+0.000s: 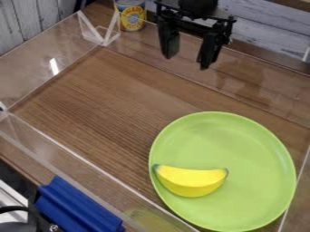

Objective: Put the banana on top of the green plate

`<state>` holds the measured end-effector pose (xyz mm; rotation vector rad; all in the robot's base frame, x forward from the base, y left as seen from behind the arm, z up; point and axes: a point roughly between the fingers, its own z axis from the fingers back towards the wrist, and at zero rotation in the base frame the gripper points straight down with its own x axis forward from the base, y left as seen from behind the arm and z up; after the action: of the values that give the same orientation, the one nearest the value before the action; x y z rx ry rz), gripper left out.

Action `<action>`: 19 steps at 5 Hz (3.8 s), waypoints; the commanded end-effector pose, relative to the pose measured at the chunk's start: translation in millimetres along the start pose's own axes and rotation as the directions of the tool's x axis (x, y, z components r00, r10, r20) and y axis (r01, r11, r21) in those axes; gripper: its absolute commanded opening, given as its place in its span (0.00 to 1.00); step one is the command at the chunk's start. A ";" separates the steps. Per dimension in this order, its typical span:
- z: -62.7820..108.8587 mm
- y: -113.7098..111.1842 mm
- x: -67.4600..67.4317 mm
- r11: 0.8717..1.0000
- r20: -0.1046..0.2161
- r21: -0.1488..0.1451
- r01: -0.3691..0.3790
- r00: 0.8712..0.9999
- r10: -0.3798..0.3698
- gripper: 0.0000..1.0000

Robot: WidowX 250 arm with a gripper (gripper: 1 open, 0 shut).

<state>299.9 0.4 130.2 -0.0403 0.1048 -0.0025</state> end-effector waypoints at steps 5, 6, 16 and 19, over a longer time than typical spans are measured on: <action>11.9 -38.3 -49.1 0.977 0.041 0.017 0.214 0.976 -0.214 1.00; 10.5 -53.7 -70.1 0.956 0.043 0.026 0.294 0.955 -0.295 1.00; -96.8 -99.2 -104.9 0.566 0.016 0.125 0.815 0.569 -0.822 1.00; -111.4 -96.7 -98.8 0.581 0.024 0.133 0.803 0.584 -0.811 1.00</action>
<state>190.7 -103.2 32.9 0.0250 -0.0091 -0.9605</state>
